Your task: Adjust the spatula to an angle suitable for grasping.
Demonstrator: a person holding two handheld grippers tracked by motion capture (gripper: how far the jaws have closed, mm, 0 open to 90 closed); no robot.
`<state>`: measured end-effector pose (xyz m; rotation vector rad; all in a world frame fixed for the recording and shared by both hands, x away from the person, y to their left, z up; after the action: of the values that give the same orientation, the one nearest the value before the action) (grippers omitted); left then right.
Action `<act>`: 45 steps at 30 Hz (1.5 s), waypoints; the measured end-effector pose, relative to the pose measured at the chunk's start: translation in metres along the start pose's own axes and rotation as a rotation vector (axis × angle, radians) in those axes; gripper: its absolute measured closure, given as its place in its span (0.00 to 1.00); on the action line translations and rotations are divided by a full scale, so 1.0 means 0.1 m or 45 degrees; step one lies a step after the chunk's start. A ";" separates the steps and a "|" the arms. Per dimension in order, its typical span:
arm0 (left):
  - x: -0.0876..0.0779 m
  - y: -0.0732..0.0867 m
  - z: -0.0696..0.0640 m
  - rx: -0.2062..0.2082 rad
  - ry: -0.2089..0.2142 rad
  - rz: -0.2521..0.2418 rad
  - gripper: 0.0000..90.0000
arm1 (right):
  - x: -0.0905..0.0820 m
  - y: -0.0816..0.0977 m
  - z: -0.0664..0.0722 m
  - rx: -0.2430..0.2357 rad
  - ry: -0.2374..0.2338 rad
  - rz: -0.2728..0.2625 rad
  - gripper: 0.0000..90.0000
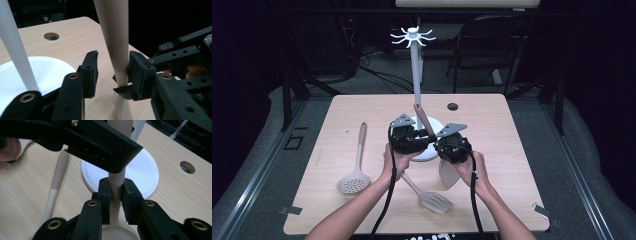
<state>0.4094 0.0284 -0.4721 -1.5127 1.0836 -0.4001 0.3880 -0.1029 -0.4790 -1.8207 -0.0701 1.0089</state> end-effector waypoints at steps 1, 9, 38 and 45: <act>0.00 0.00 0.00 0.001 0.001 -0.003 0.70 | 0.01 0.00 0.00 0.009 -0.005 -0.014 0.87; 0.00 -0.01 -0.04 -0.009 0.026 -0.061 0.81 | -0.01 -0.01 -0.01 0.037 -0.006 -0.038 0.87; -0.18 -0.26 -0.02 0.094 0.070 -0.089 0.85 | -0.18 0.13 -0.14 0.072 -0.104 -0.075 0.60; -0.20 -0.31 -0.01 0.122 0.070 -0.080 0.85 | -0.23 0.22 -0.24 0.102 -0.101 -0.067 0.44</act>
<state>0.4107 0.0401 -0.4375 -1.4608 1.0470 -0.5323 0.3807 -0.1420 -0.4793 -1.6978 -0.1233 1.0323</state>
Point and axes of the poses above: each handheld gripper's, and its own axes: x roughly forward along the jaws, y roughly out of its underside, z roughly to its left, the point moved 4 cm from there along x, roughly forward along the jaws, and after that the axes turned 5 degrees about -z, right-handed, at the moved point
